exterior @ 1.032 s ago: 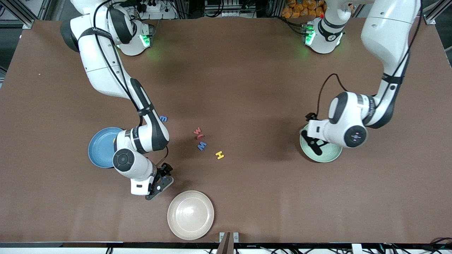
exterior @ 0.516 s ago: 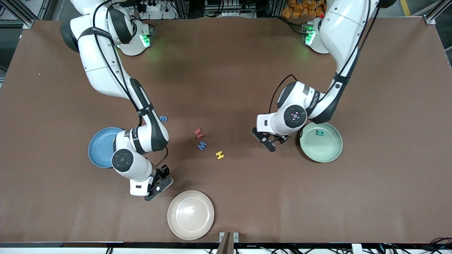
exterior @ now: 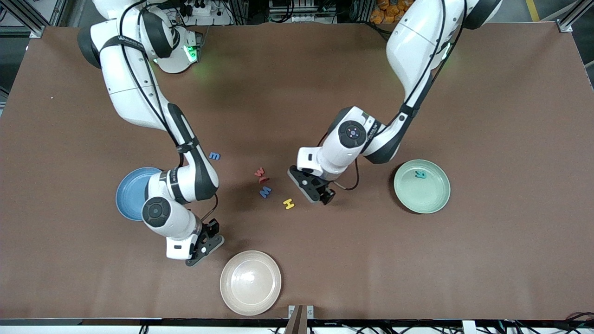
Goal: Sort upper and lower case letters into plates
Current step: 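Drop the blue e in the blue plate while the left gripper reaches the H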
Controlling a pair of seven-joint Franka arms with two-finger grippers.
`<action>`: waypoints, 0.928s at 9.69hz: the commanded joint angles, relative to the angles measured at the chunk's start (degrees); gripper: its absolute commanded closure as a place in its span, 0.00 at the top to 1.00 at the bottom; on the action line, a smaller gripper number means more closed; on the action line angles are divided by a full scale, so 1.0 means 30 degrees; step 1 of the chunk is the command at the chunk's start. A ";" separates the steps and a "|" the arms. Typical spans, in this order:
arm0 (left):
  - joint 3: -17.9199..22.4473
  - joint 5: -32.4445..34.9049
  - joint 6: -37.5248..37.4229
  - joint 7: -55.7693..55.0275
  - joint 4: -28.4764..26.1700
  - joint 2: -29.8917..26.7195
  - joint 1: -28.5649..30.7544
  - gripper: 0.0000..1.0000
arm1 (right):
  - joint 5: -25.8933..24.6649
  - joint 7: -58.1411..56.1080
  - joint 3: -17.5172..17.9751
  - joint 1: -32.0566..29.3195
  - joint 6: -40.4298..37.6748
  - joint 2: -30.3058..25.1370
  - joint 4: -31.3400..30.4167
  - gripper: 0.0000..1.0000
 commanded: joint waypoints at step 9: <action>0.0388 -0.0023 0.5068 0.0156 0.1997 0.4348 -0.1405 1.00 | 0.0149 -0.0595 -0.2724 -0.1671 -0.0158 -0.9199 -1.2367 0.00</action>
